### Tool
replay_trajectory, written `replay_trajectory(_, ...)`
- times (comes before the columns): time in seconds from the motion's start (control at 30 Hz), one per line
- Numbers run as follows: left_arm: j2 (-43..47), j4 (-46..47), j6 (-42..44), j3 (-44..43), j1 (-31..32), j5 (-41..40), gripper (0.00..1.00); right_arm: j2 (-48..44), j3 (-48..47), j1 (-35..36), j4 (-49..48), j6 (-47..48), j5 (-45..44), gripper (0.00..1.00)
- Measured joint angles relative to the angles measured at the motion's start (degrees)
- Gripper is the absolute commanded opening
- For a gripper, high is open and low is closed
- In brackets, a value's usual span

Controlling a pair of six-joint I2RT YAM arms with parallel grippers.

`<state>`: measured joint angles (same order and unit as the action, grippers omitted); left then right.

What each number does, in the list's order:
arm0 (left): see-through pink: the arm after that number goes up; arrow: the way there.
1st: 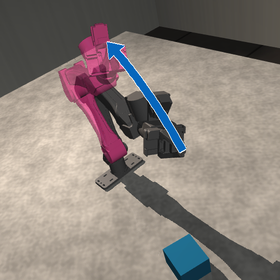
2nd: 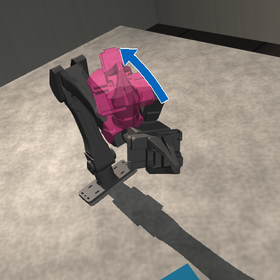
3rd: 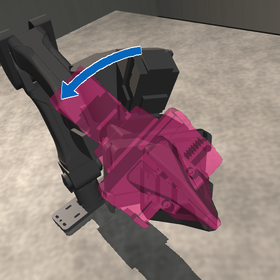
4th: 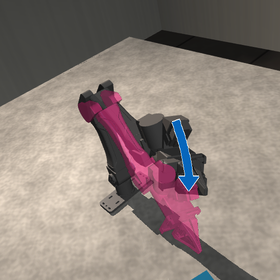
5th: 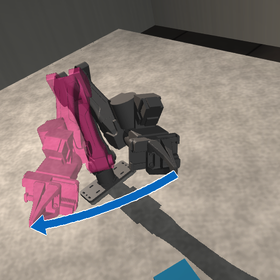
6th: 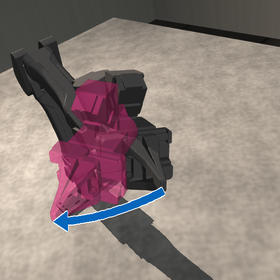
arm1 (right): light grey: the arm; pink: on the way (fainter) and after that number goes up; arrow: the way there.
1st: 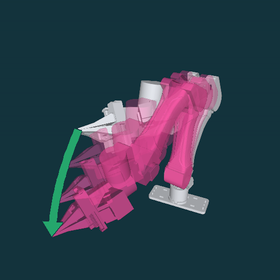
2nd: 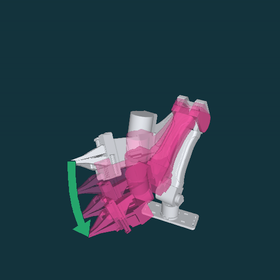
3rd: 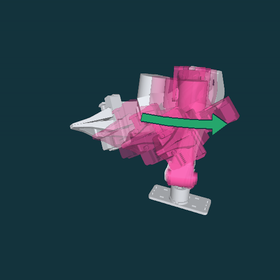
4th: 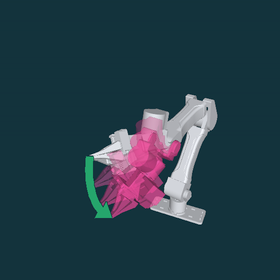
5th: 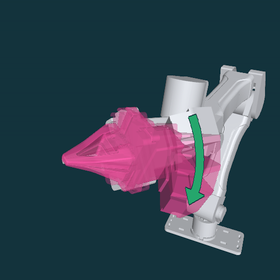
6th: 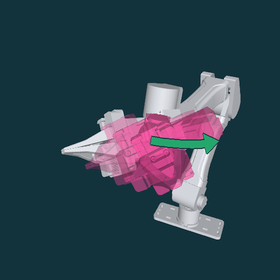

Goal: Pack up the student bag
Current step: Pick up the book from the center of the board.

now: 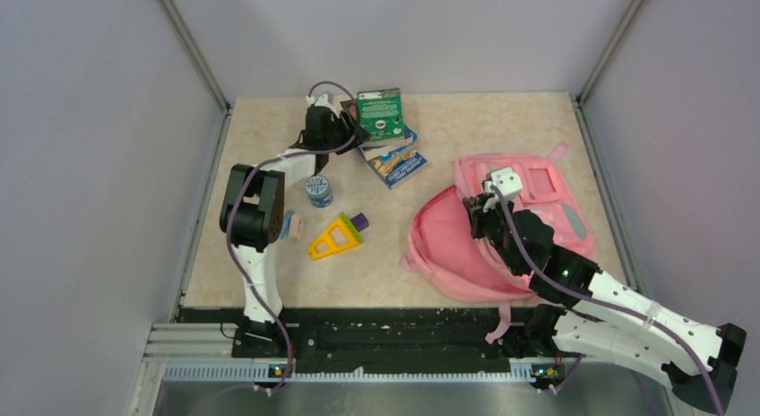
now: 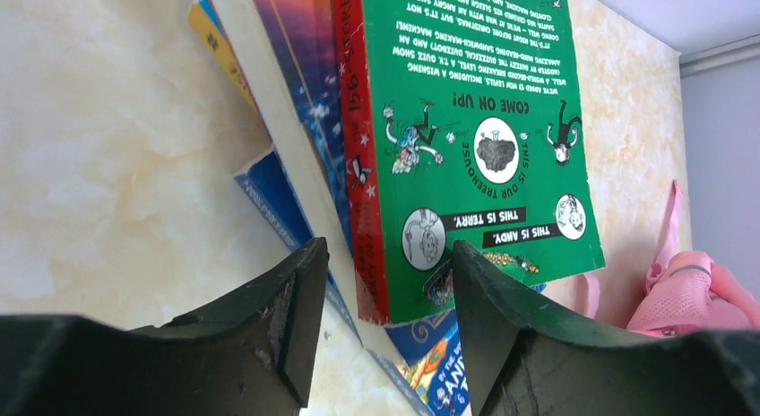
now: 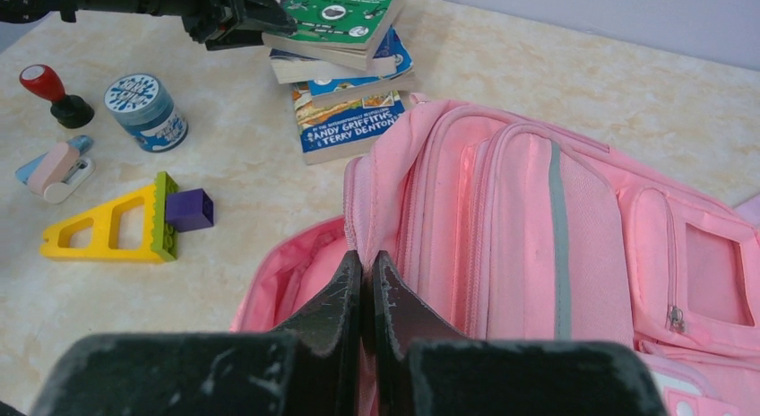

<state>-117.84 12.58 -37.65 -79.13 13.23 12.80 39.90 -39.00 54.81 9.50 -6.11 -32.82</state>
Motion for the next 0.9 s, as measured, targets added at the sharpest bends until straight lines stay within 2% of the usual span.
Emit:
replay_trajectory(0.2, 4.6, 4.2, -0.8, 7.7, 0.0, 0.5, 0.48, -0.6, 0.0, 0.0, 0.0, 0.0, 0.1, 0.00)
replay_trajectory(0.33, 7.3, 4.5, -1.0, 11.0, 0.0, 1.3, 0.48, -0.7, 0.0, 0.0, 0.0, 0.0, 0.3, 0.00)
replay_trajectory(0.47, 8.4, 3.9, -1.0, 12.1, 0.0, 2.5, 0.55, -0.7, 0.0, 0.0, 0.0, -0.1, 0.5, 0.00)
replay_trajectory(0.63, 8.6, 3.1, -1.7, 12.6, -0.1, 4.3, 0.74, -0.9, 0.0, 0.0, 0.1, -0.1, 0.9, 0.00)
replay_trajectory(0.73, 8.6, 2.7, -2.6, 12.8, -0.2, 5.4, 0.76, -1.2, 0.0, 0.0, 0.1, -0.1, 0.9, 0.00)
replay_trajectory(0.9, 7.7, 3.3, -3.8, 12.8, -0.3, 8.0, 0.75, -1.6, 0.0, 0.0, 0.2, -0.1, 0.9, 0.00)
